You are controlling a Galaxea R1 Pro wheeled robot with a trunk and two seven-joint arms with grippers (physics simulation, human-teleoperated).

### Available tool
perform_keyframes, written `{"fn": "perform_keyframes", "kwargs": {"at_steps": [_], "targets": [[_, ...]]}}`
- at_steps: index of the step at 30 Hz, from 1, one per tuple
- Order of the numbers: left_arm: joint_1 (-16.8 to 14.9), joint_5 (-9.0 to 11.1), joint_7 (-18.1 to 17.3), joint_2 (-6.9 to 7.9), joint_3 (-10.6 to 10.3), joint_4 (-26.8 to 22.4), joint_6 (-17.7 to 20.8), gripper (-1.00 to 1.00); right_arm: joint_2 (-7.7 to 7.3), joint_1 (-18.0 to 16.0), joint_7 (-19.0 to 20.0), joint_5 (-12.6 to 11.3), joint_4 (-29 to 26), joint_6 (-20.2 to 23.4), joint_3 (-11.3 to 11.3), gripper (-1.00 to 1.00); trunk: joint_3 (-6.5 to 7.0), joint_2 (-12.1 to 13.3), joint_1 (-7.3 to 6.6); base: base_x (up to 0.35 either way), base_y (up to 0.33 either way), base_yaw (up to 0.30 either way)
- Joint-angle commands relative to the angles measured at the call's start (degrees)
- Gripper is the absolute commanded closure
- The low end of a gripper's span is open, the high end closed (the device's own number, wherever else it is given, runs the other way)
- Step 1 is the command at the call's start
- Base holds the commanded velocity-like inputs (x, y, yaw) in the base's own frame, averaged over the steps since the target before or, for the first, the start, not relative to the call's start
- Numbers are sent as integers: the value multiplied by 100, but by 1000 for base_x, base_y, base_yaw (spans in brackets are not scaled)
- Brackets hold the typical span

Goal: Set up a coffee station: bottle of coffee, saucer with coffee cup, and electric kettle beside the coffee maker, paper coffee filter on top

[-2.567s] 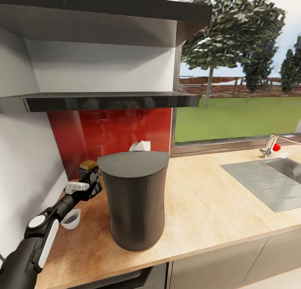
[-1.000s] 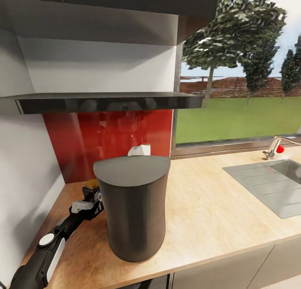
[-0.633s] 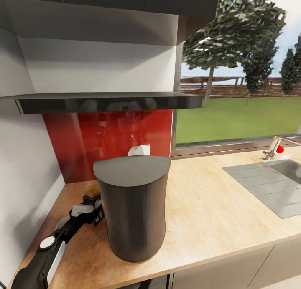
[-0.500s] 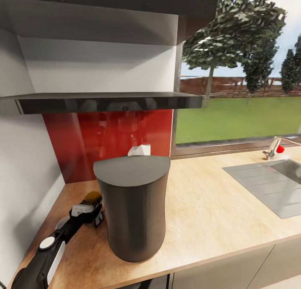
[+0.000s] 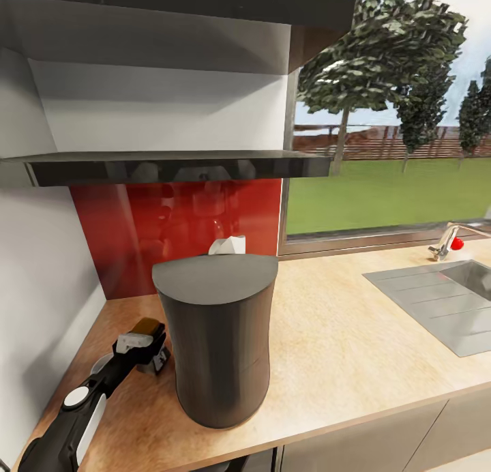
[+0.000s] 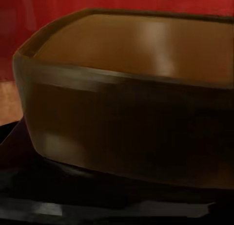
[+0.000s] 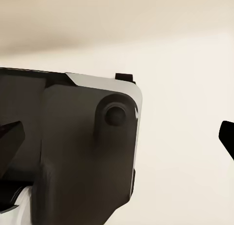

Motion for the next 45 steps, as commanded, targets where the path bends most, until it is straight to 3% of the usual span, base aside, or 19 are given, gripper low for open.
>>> {"fn": "perform_keyframes", "kwargs": {"at_steps": [1,10,36,38,40,43,45], "targets": [[-3,4,-34,-2,12,3,-14,-100,-1,-2,26,-60,6,-19,40,-100,-2,-4,2,0,0,0],[-3,4,-34,-2,12,-3,-14,-100,-1,-2,26,-60,7,-17,40,-100,-2,-4,2,-43,0,0],[14,30,-129,24,-15,-48,-113,-100,12,-2,23,-108,-17,-38,33,-100,-2,-4,2,-330,-83,0],[14,30,-330,30,-31,-106,-135,-100,18,-2,29,-118,-33,-50,26,-100,-2,-4,2,-209,-4,0],[15,30,-779,43,-37,-145,-137,-100,23,-2,32,-123,-47,-62,15,-100,-2,-4,2,-86,-2,0],[21,9,-2095,70,-23,-172,-103,-100,22,-2,34,-129,-232,-70,4,-100,-2,-4,2,-27,-1,0],[26,-10,-2677,78,-17,-171,-90,-100,19,-2,34,-130,-316,-71,0,-100,-2,-4,2,-10,0,0]]}}
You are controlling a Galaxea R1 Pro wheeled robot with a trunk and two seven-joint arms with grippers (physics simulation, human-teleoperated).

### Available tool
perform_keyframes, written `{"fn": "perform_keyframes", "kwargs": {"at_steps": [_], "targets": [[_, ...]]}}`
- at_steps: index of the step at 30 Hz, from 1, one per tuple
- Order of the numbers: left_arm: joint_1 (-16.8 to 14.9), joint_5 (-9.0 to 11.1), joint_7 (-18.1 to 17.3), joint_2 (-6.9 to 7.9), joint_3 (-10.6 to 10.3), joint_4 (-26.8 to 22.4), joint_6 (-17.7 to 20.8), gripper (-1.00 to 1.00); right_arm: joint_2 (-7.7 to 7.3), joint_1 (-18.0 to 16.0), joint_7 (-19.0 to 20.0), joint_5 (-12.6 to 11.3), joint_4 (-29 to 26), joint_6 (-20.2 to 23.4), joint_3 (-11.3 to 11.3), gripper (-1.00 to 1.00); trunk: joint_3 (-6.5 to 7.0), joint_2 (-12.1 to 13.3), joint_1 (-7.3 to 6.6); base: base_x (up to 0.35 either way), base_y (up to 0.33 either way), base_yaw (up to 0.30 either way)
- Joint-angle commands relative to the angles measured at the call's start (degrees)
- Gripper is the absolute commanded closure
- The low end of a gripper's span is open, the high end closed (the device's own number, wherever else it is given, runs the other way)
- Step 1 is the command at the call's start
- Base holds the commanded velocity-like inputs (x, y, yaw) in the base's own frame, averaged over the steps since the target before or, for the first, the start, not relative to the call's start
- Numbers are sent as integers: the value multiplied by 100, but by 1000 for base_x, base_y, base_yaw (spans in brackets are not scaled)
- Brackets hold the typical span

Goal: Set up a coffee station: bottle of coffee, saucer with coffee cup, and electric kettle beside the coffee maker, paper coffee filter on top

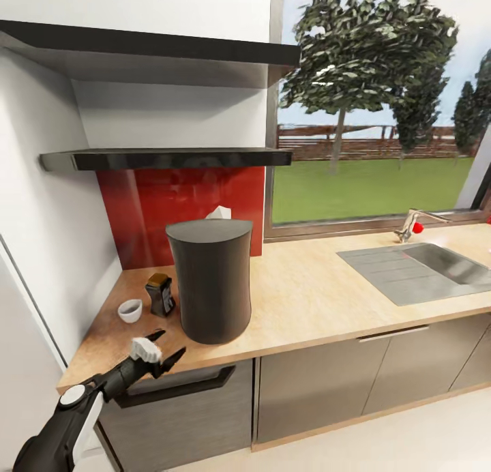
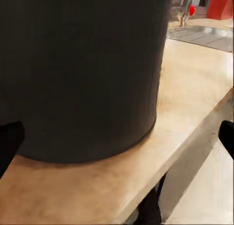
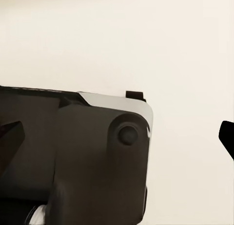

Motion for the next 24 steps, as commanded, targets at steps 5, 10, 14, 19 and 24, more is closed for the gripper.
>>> {"fn": "perform_keyframes", "kwargs": {"at_steps": [5,10,14,19,24], "targets": [[330,-48,-1581,15,22,0,0,-100,-4,-2,26,-61,-80,-22,34,-100,-2,-4,2,-2,0,-91],[1162,-185,-1815,52,17,35,-43,-100,-4,-2,27,-61,-86,-22,35,-100,-2,-4,2,0,0,-247],[1632,-317,-1708,84,22,138,-61,-100,-4,-2,27,-61,-83,-22,35,-100,-2,-4,2,0,0,-262],[2155,-365,-789,108,24,367,-72,-100,-4,-2,26,-61,-78,-22,35,-100,-2,-4,2,0,0,-264],[2389,-396,285,116,12,1177,-109,-100,-10,-2,25,-61,-68,-22,35,-100,-2,-4,2,0,0,-264]]}}
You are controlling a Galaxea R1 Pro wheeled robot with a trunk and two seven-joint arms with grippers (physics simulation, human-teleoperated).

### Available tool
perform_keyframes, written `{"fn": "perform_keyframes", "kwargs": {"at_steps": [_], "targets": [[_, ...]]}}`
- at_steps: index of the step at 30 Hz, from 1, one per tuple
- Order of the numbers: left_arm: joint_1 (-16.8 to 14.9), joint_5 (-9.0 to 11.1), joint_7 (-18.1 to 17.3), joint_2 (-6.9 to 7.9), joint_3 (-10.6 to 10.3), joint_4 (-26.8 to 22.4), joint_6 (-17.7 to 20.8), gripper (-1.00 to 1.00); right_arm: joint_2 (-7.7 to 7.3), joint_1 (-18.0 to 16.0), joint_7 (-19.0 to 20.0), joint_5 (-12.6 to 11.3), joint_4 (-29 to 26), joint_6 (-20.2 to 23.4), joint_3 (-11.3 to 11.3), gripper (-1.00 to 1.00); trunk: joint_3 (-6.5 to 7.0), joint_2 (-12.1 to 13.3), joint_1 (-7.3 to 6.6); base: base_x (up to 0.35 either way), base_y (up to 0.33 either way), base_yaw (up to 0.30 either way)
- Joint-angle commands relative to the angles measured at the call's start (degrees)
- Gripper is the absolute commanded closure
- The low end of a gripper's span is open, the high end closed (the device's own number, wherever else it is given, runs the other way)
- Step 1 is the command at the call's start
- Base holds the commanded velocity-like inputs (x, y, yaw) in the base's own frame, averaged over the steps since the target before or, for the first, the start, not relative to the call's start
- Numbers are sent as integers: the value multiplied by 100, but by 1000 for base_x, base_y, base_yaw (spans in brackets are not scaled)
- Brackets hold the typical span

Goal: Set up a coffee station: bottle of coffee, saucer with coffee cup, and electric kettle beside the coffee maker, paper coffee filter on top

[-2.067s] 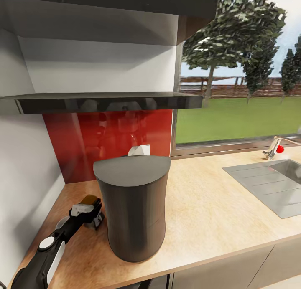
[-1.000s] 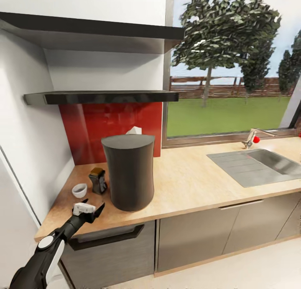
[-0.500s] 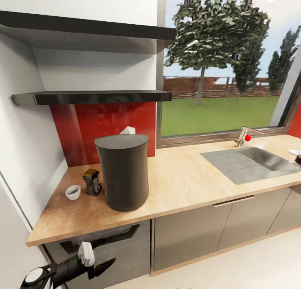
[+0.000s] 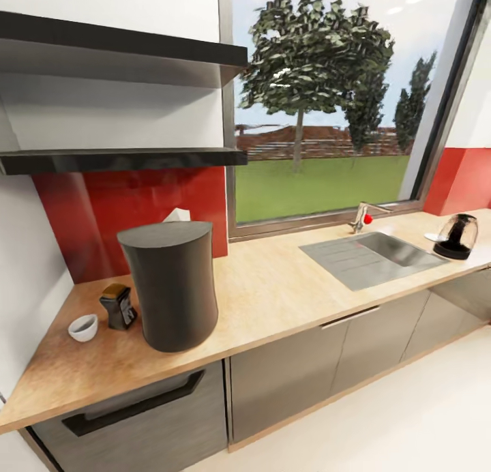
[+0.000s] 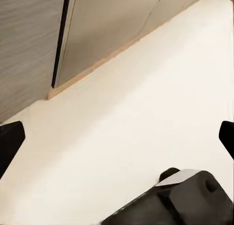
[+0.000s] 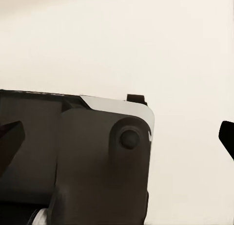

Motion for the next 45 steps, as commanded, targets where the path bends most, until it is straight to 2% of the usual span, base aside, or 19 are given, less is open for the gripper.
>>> {"fn": "perform_keyframes", "kwargs": {"at_steps": [1,2,3,5,6,7,8,9,11,14,15,16,19,23,27,40,45], "targets": [[6,-42,78,0,18,113,-35,-100,-2,-3,24,-62,11,-21,39,-100,-1,-4,3,0,0,-264],[18,-135,316,15,17,392,-38,-100,-4,-3,24,-64,17,-21,39,-100,-1,-4,3,0,0,-264],[25,-326,668,32,16,766,-42,-100,-4,-3,22,-62,23,-21,36,-100,-1,-4,3,0,0,-264],[22,-525,1089,30,1,1094,-42,-100,-5,-3,16,-61,27,-19,32,-100,-1,-4,3,0,0,-264],[19,-653,1442,22,-20,1271,-42,-100,-5,-3,11,-60,26,-16,28,-100,-1,-4,3,0,0,-264],[17,-739,1783,8,-42,1393,-39,-100,-5,-3,9,-60,28,-14,25,-100,-1,-4,3,0,0,-264],[17,-762,1899,2,-50,1428,-37,-100,-5,-3,8,-62,27,-13,24,-100,-1,-4,3,0,0,-264],[16,-825,2243,-13,-65,1544,-31,-100,-2,-3,3,-64,26,-11,5,-100,-1,-4,3,0,0,-264],[13,-932,2759,-26,-76,1786,-23,-100,-3,-3,-34,-136,30,-6,-160,-100,-1,-4,3,0,0,-264],[9,-1084,3196,-42,-76,2040,-18,-100,-11,-3,-174,-267,40,-4,-471,-100,-1,-4,3,0,0,-265],[8,-1259,3474,-53,-61,2184,-14,-100,-18,-3,-315,-314,46,-4,-674,-100,-1,-4,3,0,0,-266],[7,-1394,3636,-60,-46,2240,-6,-100,-18,-3,-381,-332,49,-3,-758,-100,-1,-4,3,0,0,-267],[7,-1624,3821,-72,-32,2307,12,-100,-9,-3,-441,-349,47,8,-839,-100,-1,-4,3,0,0,-267],[7,-1695,3864,-83,-34,2405,18,-100,-6,-3,-456,-358,43,13,-888,-100,-1,-4,3,20,-49,-267],[7,-1712,3875,-94,-30,2457,25,-100,-5,-3,-456,-349,37,14,-964,-100,-1,-4,3,74,-201,-150],[7,-1711,3886,-182,-37,2470,29,-100,3,-3,-442,-353,11,-2,-961,-100,-1,-4,3,121,-245,-9],[7,-1715,3884,-267,-30,2467,29,-100,4,-3,-438,-361,7,-3,-971,-100,-1,-4,3,234,-199,0]]}}
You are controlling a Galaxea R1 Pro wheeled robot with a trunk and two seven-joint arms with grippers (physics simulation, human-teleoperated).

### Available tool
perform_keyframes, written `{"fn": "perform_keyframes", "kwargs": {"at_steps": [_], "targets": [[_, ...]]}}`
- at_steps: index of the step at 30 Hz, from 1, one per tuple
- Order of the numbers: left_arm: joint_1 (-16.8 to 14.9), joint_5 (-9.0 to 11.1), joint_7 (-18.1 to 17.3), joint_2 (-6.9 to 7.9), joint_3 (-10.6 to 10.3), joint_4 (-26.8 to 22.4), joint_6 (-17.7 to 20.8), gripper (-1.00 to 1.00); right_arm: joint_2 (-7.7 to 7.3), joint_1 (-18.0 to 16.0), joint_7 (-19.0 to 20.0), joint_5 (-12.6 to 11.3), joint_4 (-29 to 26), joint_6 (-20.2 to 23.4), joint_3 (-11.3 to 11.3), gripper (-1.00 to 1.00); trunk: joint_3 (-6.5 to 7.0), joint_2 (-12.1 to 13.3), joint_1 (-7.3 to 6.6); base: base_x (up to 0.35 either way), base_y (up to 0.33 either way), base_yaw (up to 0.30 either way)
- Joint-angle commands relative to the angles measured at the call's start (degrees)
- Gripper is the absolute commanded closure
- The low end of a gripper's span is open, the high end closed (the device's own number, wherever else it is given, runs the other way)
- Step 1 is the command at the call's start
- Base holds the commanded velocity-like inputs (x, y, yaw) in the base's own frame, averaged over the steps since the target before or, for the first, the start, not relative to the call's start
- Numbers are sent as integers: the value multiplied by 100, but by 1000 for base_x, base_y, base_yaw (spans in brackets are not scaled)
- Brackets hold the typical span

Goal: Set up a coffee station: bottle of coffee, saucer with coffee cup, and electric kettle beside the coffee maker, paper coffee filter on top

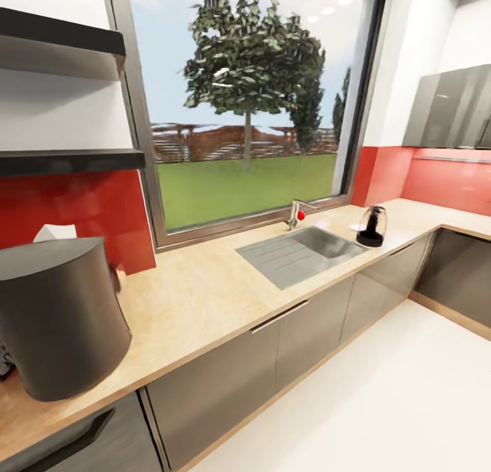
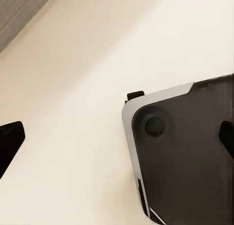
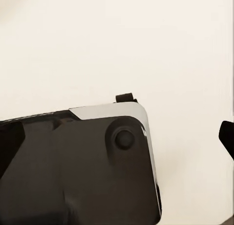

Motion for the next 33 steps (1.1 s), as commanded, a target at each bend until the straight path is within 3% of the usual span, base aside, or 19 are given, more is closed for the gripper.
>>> {"fn": "perform_keyframes", "kwargs": {"at_steps": [1,33], "targets": [[3,-48,-32,-23,50,-4,-12,-100,-9,0,-5,-54,-4,-17,32,-100,-2,-4,4,241,-194,-226],[3,-42,-23,-110,51,-2,-12,-100,-10,0,-3,-55,5,-19,30,-100,-2,-4,4,203,-213,-266]]}}
